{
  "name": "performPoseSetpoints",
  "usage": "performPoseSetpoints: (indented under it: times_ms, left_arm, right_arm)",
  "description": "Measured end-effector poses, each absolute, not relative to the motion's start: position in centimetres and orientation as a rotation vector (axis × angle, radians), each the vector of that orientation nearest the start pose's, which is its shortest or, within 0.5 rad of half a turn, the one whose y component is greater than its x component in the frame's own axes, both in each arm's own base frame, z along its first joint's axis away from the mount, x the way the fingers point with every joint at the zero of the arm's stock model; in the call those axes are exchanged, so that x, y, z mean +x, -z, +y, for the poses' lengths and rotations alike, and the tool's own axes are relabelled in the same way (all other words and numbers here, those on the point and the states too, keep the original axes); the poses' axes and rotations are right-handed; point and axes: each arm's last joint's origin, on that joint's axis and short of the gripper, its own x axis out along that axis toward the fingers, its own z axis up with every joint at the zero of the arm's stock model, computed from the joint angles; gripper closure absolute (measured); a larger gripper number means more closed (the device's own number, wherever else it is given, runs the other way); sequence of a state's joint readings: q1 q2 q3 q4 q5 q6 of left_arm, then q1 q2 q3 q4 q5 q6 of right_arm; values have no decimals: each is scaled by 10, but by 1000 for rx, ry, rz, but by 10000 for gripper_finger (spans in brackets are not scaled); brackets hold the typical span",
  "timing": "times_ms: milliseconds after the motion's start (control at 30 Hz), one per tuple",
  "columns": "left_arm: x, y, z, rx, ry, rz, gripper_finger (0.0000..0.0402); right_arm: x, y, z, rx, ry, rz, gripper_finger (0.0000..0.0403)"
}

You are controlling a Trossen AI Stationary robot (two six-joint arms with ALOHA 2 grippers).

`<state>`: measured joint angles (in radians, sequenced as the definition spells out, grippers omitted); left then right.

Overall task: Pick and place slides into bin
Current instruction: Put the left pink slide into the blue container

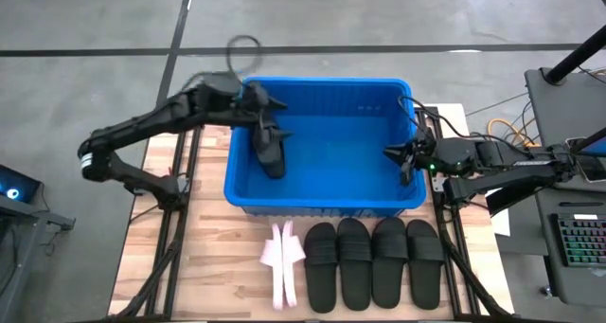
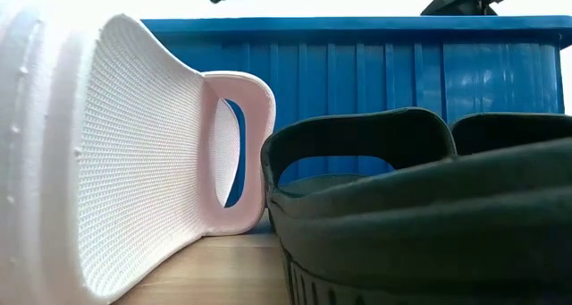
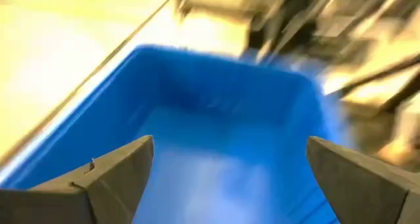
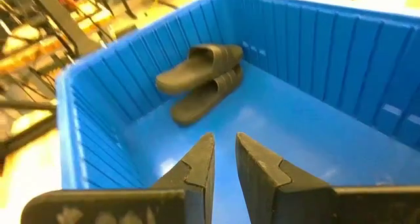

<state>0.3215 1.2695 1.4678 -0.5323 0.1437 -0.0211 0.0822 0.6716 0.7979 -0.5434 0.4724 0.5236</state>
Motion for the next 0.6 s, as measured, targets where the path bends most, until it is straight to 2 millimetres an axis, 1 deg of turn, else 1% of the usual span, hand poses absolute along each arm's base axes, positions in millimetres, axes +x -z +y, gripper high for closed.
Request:
performPoseSetpoints:
  times_ms: [67, 133, 167, 267, 400, 500, 600]
  left_arm:
    - [245, -444, 70, -131, -111, 222, 20]
    - [239, -454, 62, -140, -66, 157, 20]
    - [235, -460, 59, -131, -47, 117, 20]
    - [224, -469, 50, -116, -18, 64, 20]
    - [217, -473, 45, -122, -7, 49, 20]
    - [215, -474, 44, -186, -8, 42, 20]
    - [215, -475, 44, -230, -8, 41, 20]
  right_arm:
    - [137, -325, -2, 411, 467, 244, 349]
    - [139, -331, -1, 435, 430, 184, 349]
    - [140, -334, 0, 451, 393, 153, 349]
    - [145, -348, 4, 501, 223, 50, 349]
    - [154, -367, 10, 530, 8, -112, 348]
    - [165, -375, 18, 481, -113, -196, 348]
    - [179, -379, 30, 415, -194, -191, 348]
